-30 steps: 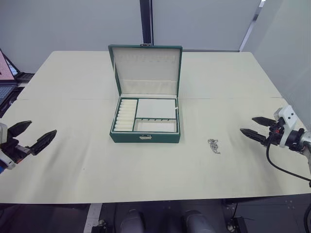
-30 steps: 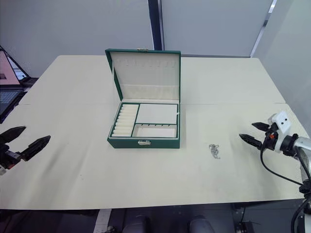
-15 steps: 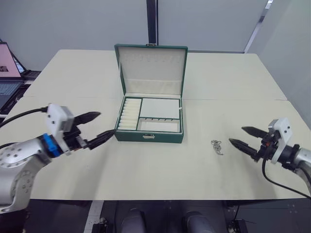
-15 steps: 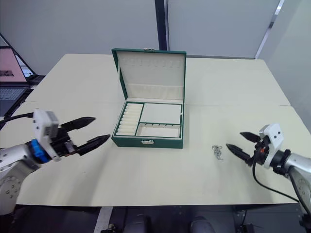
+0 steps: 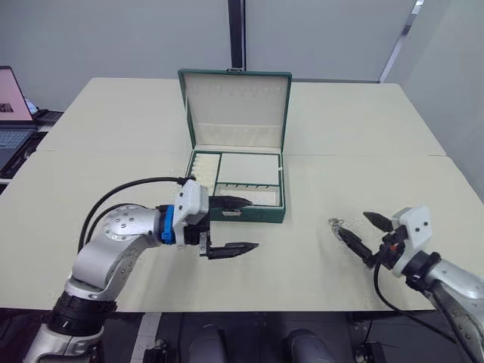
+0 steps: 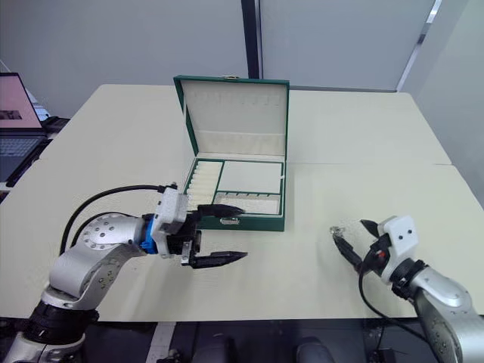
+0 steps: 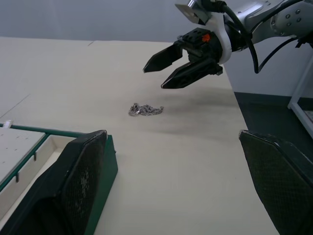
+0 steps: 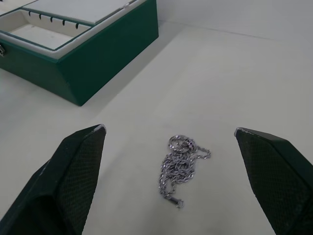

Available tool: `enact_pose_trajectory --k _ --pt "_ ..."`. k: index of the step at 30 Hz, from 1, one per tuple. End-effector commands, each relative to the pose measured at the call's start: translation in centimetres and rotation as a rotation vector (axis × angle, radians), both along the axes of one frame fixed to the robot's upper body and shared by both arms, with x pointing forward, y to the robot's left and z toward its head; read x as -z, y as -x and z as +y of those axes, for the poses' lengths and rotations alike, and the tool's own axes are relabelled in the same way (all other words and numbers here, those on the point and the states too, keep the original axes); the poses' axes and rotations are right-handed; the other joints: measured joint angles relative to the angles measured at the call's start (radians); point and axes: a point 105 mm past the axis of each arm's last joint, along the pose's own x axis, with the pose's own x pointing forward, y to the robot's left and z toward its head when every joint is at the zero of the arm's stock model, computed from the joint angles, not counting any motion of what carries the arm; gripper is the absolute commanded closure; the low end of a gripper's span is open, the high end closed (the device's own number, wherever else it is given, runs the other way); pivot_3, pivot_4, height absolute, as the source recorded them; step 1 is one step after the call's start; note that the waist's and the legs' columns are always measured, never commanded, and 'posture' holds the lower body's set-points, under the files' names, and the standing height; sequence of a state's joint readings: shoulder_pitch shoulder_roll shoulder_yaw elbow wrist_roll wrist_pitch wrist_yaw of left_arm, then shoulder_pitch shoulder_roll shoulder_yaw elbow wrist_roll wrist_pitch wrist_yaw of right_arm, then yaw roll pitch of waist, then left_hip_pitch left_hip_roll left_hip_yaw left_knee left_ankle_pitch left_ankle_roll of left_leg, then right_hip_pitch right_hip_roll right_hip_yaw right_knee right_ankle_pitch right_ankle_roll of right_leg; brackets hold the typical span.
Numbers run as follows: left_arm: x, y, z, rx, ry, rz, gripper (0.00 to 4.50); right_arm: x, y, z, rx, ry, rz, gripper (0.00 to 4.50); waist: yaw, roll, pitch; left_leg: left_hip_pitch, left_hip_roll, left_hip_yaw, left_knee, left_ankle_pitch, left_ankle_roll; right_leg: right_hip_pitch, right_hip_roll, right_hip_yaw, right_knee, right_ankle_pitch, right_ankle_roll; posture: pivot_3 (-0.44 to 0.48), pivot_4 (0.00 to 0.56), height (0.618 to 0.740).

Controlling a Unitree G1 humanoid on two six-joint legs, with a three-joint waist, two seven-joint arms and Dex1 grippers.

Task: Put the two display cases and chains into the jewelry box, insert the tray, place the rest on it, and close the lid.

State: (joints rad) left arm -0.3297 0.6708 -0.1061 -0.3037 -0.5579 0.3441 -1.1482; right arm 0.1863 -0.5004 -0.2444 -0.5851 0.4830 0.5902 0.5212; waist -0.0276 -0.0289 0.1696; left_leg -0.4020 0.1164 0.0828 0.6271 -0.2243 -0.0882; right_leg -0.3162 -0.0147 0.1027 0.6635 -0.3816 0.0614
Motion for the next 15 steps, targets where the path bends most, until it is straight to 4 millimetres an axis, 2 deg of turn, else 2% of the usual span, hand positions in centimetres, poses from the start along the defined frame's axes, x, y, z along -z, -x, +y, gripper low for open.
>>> enact_pose_trajectory --k 1,4,15 --pt "-0.7 -0.1 -0.8 0.049 0.007 -0.053 0.0 -0.4 -0.1 0.5 0.016 -0.004 -0.044 0.02 -0.001 0.0 0.0 0.0 0.0 0.0 0.0 0.0 0.0 0.0 0.0 0.0 0.0 0.0 0.0 0.0 0.15 0.74" --pt "-0.5 -0.2 -1.1 0.065 0.008 -0.056 0.0 0.7 -0.5 0.1 0.062 0.077 -0.031 0.02 -0.001 0.0 0.0 0.0 0.0 0.0 0.0 0.0 0.0 0.0 0.0 0.0 0.0 0.0 0.0 0.0 0.15 0.74" --pt "0.7 -0.1 -2.0 0.087 0.017 -0.051 0.0 2.6 -1.9 1.3 0.105 0.067 -0.012 0.02 -0.001 0.0 -0.001 0.0 0.0 0.0 0.0 0.0 0.0 0.0 0.0 0.0 0.0 0.0 0.0 0.0 0.15 0.74"
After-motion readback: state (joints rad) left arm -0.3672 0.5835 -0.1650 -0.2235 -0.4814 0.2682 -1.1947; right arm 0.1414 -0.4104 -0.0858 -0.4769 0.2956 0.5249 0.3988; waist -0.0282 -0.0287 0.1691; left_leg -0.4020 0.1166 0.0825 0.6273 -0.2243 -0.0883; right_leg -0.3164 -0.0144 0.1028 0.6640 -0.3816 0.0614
